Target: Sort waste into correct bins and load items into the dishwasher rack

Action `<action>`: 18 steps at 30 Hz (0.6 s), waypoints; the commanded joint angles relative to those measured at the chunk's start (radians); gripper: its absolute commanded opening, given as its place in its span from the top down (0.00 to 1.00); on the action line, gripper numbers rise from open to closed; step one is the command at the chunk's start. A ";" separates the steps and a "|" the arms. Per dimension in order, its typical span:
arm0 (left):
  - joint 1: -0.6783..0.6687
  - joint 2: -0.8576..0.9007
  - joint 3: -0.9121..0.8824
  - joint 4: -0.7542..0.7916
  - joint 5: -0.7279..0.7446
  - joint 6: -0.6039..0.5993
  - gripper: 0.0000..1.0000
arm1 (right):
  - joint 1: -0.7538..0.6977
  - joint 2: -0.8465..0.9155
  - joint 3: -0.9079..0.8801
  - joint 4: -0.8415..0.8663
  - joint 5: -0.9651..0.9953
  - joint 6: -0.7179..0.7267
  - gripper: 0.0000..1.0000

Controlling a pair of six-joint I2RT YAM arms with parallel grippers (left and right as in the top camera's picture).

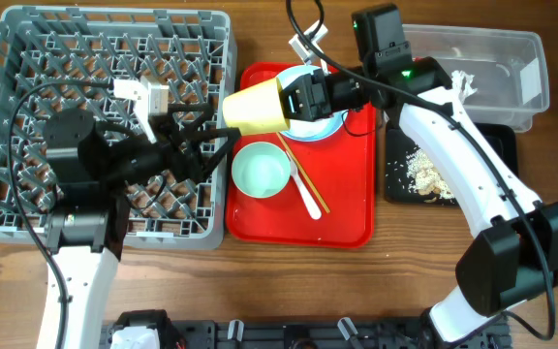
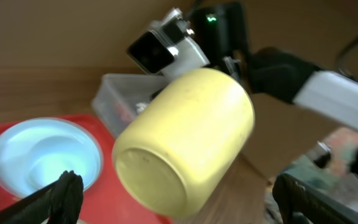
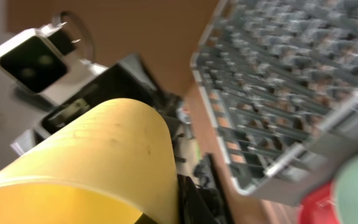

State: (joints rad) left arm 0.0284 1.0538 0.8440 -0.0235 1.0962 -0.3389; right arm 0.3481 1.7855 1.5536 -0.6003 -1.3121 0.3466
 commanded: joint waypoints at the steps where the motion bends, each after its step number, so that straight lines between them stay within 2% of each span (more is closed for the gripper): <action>1: 0.002 0.027 0.011 0.088 0.172 -0.058 0.02 | 0.004 -0.005 0.008 0.027 -0.177 0.050 0.96; 11: -0.050 0.028 0.011 0.192 0.171 -0.089 0.01 | 0.072 -0.005 0.008 0.034 -0.194 0.066 0.96; 18: -0.071 0.028 0.011 0.219 0.171 -0.089 0.20 | 0.080 -0.005 0.008 0.039 -0.189 0.080 0.96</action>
State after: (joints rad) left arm -0.0376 1.0771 0.8444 0.1883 1.2518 -0.4274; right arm 0.4274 1.7855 1.5536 -0.5671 -1.4815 0.4202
